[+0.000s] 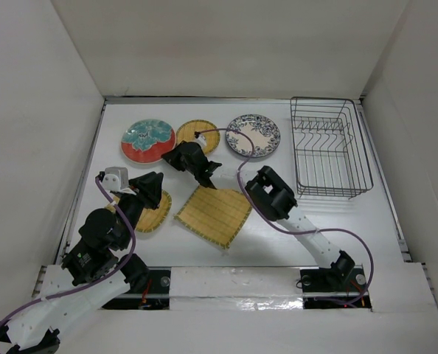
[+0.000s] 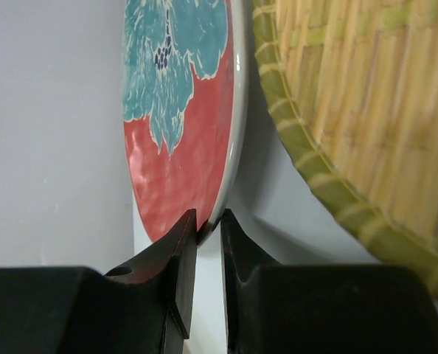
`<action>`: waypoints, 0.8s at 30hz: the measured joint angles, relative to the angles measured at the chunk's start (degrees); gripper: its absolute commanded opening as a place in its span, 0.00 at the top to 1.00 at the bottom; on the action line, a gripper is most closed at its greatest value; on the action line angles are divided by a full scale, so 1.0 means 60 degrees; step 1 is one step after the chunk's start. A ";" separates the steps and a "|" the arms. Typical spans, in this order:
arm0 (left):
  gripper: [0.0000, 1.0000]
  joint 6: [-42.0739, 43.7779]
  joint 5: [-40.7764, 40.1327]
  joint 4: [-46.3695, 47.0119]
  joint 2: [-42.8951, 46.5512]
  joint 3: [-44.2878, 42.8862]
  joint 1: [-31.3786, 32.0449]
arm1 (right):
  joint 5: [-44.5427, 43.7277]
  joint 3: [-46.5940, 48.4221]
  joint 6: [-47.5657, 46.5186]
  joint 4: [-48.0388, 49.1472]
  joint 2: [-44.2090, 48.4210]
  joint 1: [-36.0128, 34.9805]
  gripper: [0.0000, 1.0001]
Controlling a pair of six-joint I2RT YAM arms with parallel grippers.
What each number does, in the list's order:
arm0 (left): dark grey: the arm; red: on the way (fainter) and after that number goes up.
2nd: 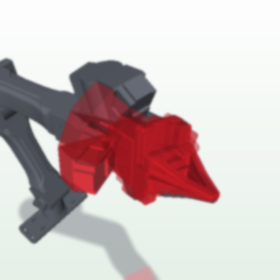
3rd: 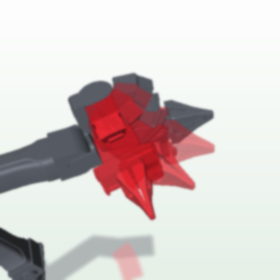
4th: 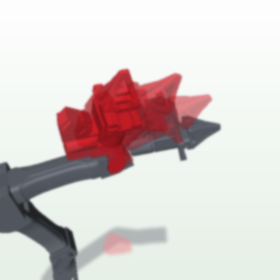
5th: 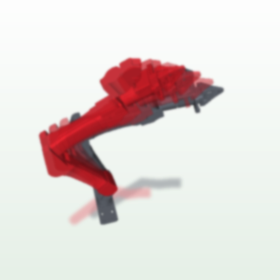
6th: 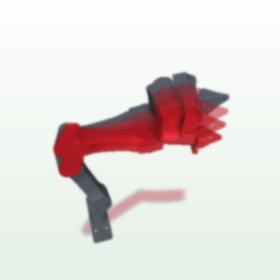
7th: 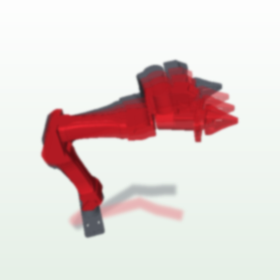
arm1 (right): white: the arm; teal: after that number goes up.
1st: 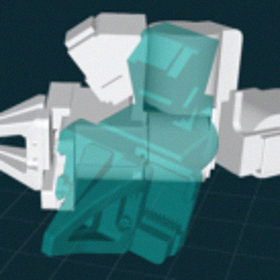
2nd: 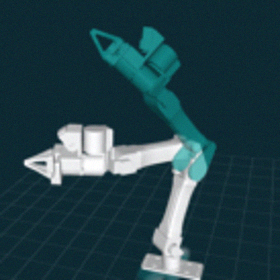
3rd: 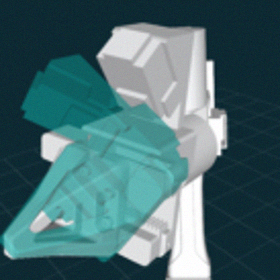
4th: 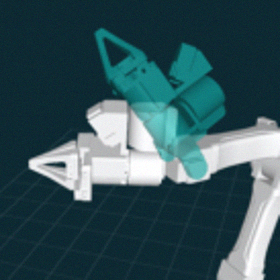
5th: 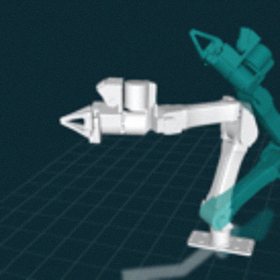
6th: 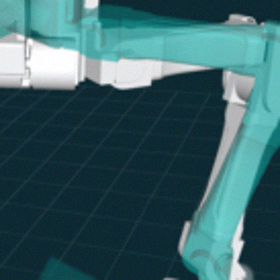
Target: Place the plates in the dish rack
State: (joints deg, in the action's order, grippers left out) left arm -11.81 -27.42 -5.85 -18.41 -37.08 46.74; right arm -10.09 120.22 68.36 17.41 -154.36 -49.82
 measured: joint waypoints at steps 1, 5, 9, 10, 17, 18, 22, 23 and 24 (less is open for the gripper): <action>0.77 0.0000 0.0015 0.0000 0.0000 0.0000 0.0000 | -0.0095 -0.0353 -0.0117 0.0193 0.0193 -0.0025 1.00; 0.76 0.0018 0.0051 0.0004 0.0000 0.0000 0.0000 | -0.0324 -0.1792 -0.0623 0.0729 0.1071 -0.0131 1.00; 0.75 0.0033 0.0066 0.0000 0.0000 0.0000 0.0000 | -0.0248 -0.2441 -0.0863 0.0758 0.1632 -0.0146 1.00; 0.75 0.0036 0.0062 0.0000 0.0000 0.0000 0.0000 | -0.0182 -0.2539 -0.0860 0.0794 0.1719 -0.0146 0.99; 0.74 0.0036 0.0066 0.0000 0.0000 0.0000 0.0000 | 0.0361 -0.2885 -0.0674 0.0849 0.1770 -0.0127 0.83; 0.74 0.0036 0.0069 0.0000 0.0000 0.0000 0.0000 | 0.0426 -0.2885 -0.0670 0.0852 0.1770 -0.0117 0.75; 0.74 0.0036 0.0076 0.0000 0.0000 0.0000 0.0000 | 0.0597 -0.2867 -0.0801 0.0772 0.1763 -0.0087 0.61; 0.74 0.0036 0.0073 0.0000 0.0000 0.0000 0.0000 | 0.0652 -0.2852 -0.0849 0.0754 0.1741 -0.0080 0.60; 0.74 0.0036 0.0073 0.0000 0.0000 0.0000 0.0000 | 0.0688 -0.2798 -0.0882 0.0707 0.1708 -0.0080 0.60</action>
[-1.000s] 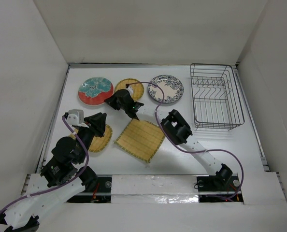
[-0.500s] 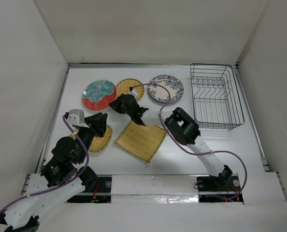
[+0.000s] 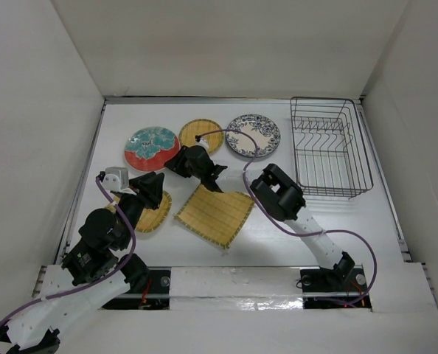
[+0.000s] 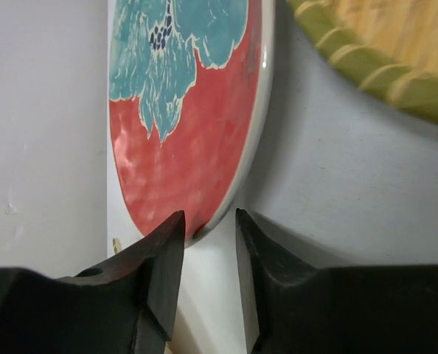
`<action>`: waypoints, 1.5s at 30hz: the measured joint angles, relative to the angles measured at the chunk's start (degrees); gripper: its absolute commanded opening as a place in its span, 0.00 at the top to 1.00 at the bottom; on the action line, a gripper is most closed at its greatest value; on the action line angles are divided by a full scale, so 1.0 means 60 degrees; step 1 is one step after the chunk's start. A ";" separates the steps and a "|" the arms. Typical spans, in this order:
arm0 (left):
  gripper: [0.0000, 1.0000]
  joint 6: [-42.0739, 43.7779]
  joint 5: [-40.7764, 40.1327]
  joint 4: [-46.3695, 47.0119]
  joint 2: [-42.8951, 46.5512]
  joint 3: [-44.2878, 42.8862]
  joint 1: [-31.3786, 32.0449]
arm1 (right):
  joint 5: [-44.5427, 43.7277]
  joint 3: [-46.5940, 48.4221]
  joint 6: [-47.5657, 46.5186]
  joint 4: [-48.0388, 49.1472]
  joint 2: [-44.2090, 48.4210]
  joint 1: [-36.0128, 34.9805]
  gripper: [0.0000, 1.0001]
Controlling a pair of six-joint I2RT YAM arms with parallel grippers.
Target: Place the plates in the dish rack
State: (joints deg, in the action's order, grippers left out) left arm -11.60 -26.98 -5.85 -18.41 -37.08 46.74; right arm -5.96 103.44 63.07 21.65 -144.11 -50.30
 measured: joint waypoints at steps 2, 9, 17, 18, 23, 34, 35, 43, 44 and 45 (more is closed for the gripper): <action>0.74 0.0000 0.0007 0.0000 0.0000 0.0000 0.0000 | 0.0076 0.0160 -0.0040 -0.0095 -0.0102 0.0000 0.57; 0.73 0.0000 0.0007 0.0000 0.0004 0.0000 0.0000 | 0.0178 0.0980 0.0058 -0.0353 -0.0546 0.0062 0.51; 0.73 0.0000 0.0029 0.0004 0.0044 0.0000 0.0000 | 0.0211 0.1902 0.0433 -0.0809 -0.1111 0.0080 0.78; 0.73 0.0000 0.0033 0.0000 0.0044 0.0000 0.0000 | 0.0211 0.1902 0.0605 -0.0790 -0.1129 0.0087 0.84; 0.73 0.0004 0.0062 0.0004 0.0044 0.0000 0.0000 | 0.0273 0.1690 0.0896 -0.0124 -0.1111 0.0153 0.97; 0.72 0.0029 0.0138 0.0004 0.0044 0.0000 0.0000 | 0.0492 0.0896 0.1257 0.1253 -0.1075 0.0149 1.00; 0.72 0.0029 0.0135 0.0004 0.0044 0.0000 0.0000 | 0.0492 0.0827 0.1319 0.1337 -0.1064 0.0149 1.00; 0.72 0.0029 0.0146 0.0000 0.0051 0.0000 0.0000 | 0.0532 0.0838 0.1541 0.1563 -0.1056 0.0120 1.00; 0.72 0.0033 0.0149 0.0000 0.0076 0.0000 0.0000 | 0.0532 0.0871 0.1541 0.1541 -0.1056 0.0120 1.00; 0.72 0.0033 0.0157 -0.0007 0.0120 0.0000 0.0000 | 0.0535 0.0878 0.1537 0.1537 -0.1056 0.0120 1.00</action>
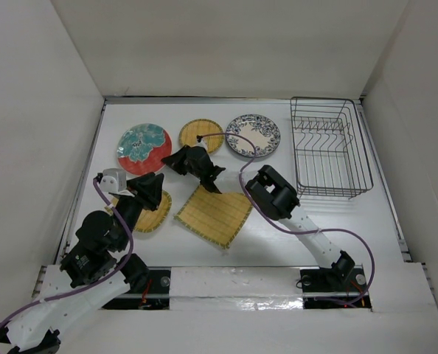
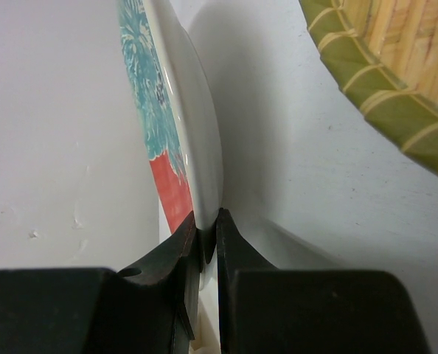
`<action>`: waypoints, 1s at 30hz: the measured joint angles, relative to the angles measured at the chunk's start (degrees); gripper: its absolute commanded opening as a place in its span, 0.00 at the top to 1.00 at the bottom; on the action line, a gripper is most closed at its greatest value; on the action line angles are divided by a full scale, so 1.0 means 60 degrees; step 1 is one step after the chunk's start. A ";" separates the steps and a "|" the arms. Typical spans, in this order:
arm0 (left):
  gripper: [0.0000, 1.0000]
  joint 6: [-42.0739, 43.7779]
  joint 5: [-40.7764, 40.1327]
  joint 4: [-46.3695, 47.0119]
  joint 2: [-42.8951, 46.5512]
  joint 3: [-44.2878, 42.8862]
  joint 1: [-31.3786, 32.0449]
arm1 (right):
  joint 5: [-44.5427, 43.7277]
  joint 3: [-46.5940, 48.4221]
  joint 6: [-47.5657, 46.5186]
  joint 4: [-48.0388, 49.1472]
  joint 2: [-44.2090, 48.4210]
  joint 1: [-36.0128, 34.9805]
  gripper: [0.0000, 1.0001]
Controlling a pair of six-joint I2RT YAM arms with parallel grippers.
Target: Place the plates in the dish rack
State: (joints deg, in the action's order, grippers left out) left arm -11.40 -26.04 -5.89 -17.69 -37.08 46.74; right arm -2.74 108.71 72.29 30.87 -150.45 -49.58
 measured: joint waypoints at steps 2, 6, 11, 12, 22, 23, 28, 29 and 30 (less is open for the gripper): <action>0.72 0.0004 -0.0015 0.0011 0.0193 0.0000 0.0000 | 0.0000 0.0000 0.0004 0.0029 0.0000 0.0000 1.00; 0.70 0.0036 -0.0047 0.0095 0.0659 0.0000 0.0000 | 0.0040 -0.0022 -0.0004 0.0084 0.0033 0.0000 1.00; 0.69 0.0073 -0.0091 0.0146 0.0750 0.0000 0.0000 | 0.0040 -0.0324 -0.0011 0.0120 0.0412 0.0004 1.00; 0.69 0.0073 -0.0087 0.0149 0.0750 0.0000 0.0000 | 0.0040 -0.0382 -0.0007 0.0160 0.0499 0.0004 1.00; 0.68 0.0076 -0.0138 0.0149 0.0747 0.0000 0.0000 | 0.0149 -0.1388 -0.0007 0.0849 0.1821 0.0153 1.00; 0.68 0.0076 -0.0135 0.0149 0.0747 0.0000 0.0000 | 0.0189 -0.1588 -0.0007 0.0980 0.2011 0.0204 1.00; 0.67 0.0073 -0.0127 0.0149 0.0747 0.0000 0.0000 | 0.0379 -0.3085 0.0036 0.1636 0.3231 0.0550 1.00; 0.67 0.0076 -0.0120 0.0149 0.0747 0.0000 0.0000 | 0.0430 -0.3450 0.0084 0.1756 0.3512 0.0674 1.00; 0.67 0.0073 -0.0102 0.0153 0.0747 0.0000 0.0000 | 0.0477 -0.3818 0.0113 0.1891 0.3796 0.0834 1.00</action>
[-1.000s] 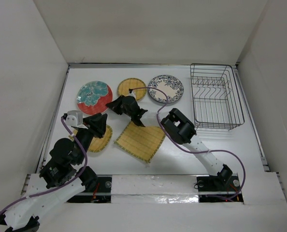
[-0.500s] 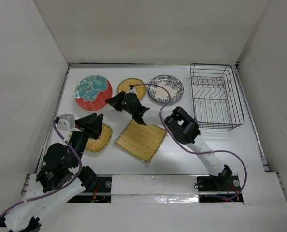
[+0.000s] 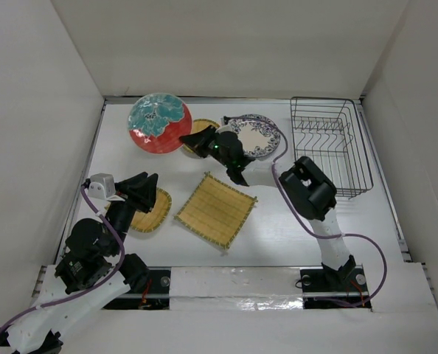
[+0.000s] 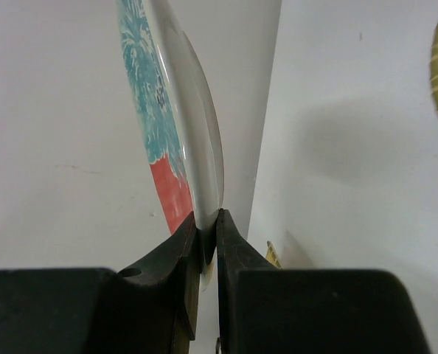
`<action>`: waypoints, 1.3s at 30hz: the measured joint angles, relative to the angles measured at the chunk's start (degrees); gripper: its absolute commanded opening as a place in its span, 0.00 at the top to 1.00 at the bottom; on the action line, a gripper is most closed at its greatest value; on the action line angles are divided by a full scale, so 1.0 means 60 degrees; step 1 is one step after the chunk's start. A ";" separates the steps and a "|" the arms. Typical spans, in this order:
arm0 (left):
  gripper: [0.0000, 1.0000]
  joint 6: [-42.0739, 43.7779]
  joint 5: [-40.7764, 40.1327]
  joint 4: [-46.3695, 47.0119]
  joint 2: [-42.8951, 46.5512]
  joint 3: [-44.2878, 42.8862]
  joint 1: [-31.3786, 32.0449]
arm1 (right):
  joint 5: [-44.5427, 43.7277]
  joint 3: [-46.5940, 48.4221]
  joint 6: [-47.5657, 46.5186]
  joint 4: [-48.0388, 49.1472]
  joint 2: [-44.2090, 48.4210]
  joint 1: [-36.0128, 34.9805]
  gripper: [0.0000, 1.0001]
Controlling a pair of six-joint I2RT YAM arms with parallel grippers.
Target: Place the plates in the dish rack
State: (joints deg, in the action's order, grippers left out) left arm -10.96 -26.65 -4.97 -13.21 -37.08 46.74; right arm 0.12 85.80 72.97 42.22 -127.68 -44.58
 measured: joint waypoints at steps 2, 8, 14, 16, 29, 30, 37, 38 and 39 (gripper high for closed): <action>0.67 0.0004 0.0022 0.0000 0.0000 0.0000 0.0000 | 0.0062 -0.0761 0.0087 0.0317 0.0590 0.0368 1.00; 0.66 -0.0004 0.0106 0.0000 0.0000 0.0000 0.0000 | 0.0051 -0.2674 0.0127 0.0758 0.2251 0.1759 1.00; 0.65 -0.0004 0.0248 0.0000 -0.0004 0.0000 0.0000 | 0.0284 -0.5034 -0.0124 0.0787 0.4670 0.3690 1.00; 0.65 -0.0004 0.0288 0.0000 -0.0007 0.0000 0.0000 | 0.0455 -0.5708 -0.0321 0.0583 0.5595 0.4473 1.00; 0.64 -0.0058 0.0634 0.0004 -0.0015 0.0000 0.0000 | 0.1770 -0.7089 -0.3078 -0.3140 1.0903 0.9865 1.00; 0.64 -0.0073 0.0667 0.0004 -0.0015 0.0000 0.0000 | 0.1891 -0.7089 -0.3293 -0.3439 1.1122 1.0265 1.00; 0.64 -0.0087 0.0947 0.0000 0.0135 0.0000 0.0000 | 0.2004 -0.6921 -0.4710 -0.5566 1.1642 1.2564 1.00; 0.64 -0.0091 0.0991 0.0000 0.0215 0.0000 0.0000 | 0.1865 -0.6838 -0.4918 -0.5909 1.1613 1.2655 1.00; 0.64 -0.0091 0.1024 0.0004 0.0280 0.0000 0.0000 | 0.1730 -0.6728 -0.5107 -0.6244 1.1573 1.2695 1.00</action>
State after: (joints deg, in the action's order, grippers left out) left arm -11.51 -20.51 -4.95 -11.53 -37.08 46.74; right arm 10.50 45.43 42.33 4.75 -58.24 31.59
